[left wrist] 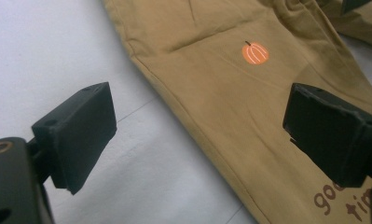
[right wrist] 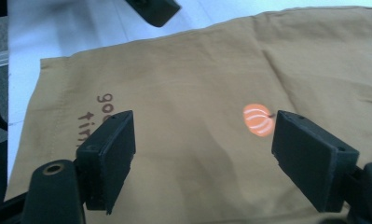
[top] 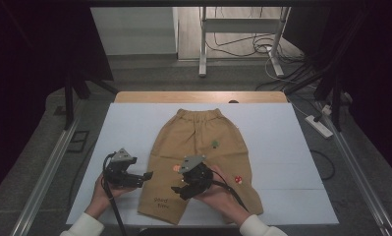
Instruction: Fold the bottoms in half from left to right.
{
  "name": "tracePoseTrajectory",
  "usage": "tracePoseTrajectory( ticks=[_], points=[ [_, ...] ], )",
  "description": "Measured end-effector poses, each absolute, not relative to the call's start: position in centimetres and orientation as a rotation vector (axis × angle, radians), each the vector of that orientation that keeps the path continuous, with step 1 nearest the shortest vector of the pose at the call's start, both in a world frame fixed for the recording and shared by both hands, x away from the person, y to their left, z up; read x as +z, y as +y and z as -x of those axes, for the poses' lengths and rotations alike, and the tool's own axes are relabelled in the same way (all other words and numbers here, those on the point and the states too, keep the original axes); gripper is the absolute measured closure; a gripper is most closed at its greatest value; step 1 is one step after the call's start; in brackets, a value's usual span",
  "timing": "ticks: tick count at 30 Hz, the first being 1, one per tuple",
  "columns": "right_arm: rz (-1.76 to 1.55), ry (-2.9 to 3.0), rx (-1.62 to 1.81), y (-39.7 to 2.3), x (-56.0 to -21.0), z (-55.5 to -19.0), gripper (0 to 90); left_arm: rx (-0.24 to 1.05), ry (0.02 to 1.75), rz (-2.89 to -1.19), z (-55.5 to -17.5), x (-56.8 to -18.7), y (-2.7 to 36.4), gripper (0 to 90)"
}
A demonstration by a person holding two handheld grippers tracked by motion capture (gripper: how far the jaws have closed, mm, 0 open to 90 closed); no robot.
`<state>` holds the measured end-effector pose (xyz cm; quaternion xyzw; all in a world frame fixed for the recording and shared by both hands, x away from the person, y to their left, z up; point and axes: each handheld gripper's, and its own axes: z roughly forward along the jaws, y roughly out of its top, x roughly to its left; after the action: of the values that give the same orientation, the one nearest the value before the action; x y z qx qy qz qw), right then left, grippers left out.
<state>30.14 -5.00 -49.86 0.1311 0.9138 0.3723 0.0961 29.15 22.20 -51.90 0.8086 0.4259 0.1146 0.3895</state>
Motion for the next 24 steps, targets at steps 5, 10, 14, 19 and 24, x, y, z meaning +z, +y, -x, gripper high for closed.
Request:
tracePoseTrajectory(
  ticks=[5, 10, 14, 19, 24],
  points=[
    [-0.371, 2.722, 1.102, -4.1, -50.3, -29.8, 21.9, 0.293, 1.087, -2.057, -29.3, -51.9, 22.3, 9.6],
    [-0.339, 2.746, 1.101, -3.1, -50.7, -29.3, 21.9, 0.297, 1.100, -2.057, -29.5, -52.0, 22.6, 9.8],
    [-0.306, 2.764, 1.094, -2.1, -51.0, -28.7, 22.0, 0.298, 1.112, -2.050, -29.7, -52.1, 22.7, 9.9],
    [-0.276, 2.788, 1.107, -1.1, -51.2, -28.2, 22.0, 0.297, 1.116, -2.052, -29.8, -52.2, 22.7, 9.9],
    [-0.223, 2.809, 1.124, 0.3, -51.4, -27.1, 22.5, 0.293, 1.120, -2.054, -29.9, -52.2, 22.7, 9.9]
  ],
)
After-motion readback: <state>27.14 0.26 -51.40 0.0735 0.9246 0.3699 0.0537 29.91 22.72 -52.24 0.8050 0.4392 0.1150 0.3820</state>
